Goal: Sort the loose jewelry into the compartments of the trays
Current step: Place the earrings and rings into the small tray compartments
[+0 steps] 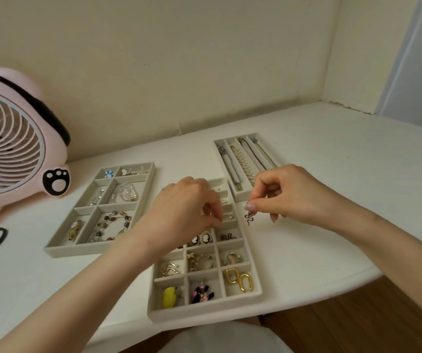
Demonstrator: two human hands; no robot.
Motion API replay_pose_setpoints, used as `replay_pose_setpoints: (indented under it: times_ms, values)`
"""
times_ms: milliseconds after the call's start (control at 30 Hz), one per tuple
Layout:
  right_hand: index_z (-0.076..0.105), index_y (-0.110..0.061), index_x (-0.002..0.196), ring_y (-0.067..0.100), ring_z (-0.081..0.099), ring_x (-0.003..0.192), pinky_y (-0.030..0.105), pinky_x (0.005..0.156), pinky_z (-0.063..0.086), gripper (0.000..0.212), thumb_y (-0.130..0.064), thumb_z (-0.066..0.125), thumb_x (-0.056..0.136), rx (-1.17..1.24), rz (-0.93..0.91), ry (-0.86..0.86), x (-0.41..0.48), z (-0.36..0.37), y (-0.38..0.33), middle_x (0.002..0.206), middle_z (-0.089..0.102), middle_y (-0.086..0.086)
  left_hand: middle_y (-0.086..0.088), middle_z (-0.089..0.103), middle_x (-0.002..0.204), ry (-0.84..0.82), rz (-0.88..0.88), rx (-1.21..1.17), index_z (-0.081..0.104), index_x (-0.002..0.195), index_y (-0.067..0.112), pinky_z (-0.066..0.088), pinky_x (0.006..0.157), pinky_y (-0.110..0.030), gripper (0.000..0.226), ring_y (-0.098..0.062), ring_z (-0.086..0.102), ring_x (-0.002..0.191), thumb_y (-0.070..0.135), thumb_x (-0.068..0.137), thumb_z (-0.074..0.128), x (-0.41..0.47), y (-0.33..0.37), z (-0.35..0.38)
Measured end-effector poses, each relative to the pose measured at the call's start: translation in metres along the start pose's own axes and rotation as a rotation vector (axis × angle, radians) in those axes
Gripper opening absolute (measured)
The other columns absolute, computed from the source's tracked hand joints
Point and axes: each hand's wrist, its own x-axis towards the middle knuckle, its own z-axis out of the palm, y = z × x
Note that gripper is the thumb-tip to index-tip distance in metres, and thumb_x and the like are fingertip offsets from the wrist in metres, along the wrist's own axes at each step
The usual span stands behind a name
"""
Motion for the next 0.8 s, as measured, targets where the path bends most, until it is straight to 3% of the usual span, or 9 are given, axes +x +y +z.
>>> replay_pose_setpoints:
  times_ms: [133,400,633,800]
  values:
    - [0.063,-0.011,0.065,-0.005,0.055,0.046,0.009,0.044,0.039,0.018,-0.005,0.073,0.079,0.001,-0.001,-0.001,0.001,0.001,0.000,0.062,0.068,-0.004,0.019,0.047,0.080,-0.073,0.013,0.051,0.069,0.090,0.033,0.032,0.063,-0.017,0.011,-0.002,0.043,0.082,0.038,0.080,0.068,0.001,0.003,0.000]
    - [0.064,-0.008,0.069,-0.004,0.056,0.047,0.009,0.045,0.039,0.013,-0.007,0.073,0.079,-0.013,-0.006,-0.005,0.000,0.000,0.001,0.068,0.070,0.000,0.008,0.058,0.104,-0.105,0.037,0.123,0.069,0.101,0.029,0.041,0.082,-0.027,0.016,-0.012,0.050,0.103,0.027,0.087,0.060,0.003,0.014,0.009]
    - [0.064,-0.010,0.068,-0.003,0.056,0.047,0.009,0.045,0.039,0.014,-0.008,0.074,0.078,-0.018,-0.004,0.003,0.001,0.000,0.003,0.060,0.065,-0.008,0.010,0.058,0.100,-0.080,0.031,0.068,0.065,0.096,0.029,0.044,0.084,-0.028,0.014,-0.010,0.051,0.098,0.021,0.086,0.060,0.002,0.012,0.009]
    - [0.063,-0.013,0.065,-0.004,0.055,0.047,0.009,0.044,0.039,0.018,-0.006,0.074,0.078,-0.006,-0.008,-0.005,0.002,0.001,0.003,0.056,0.064,-0.012,0.019,0.048,0.084,0.001,-0.020,0.006,0.065,0.088,0.032,0.036,0.072,-0.022,0.009,-0.005,0.044,0.089,0.025,0.086,0.060,0.002,0.002,0.005]
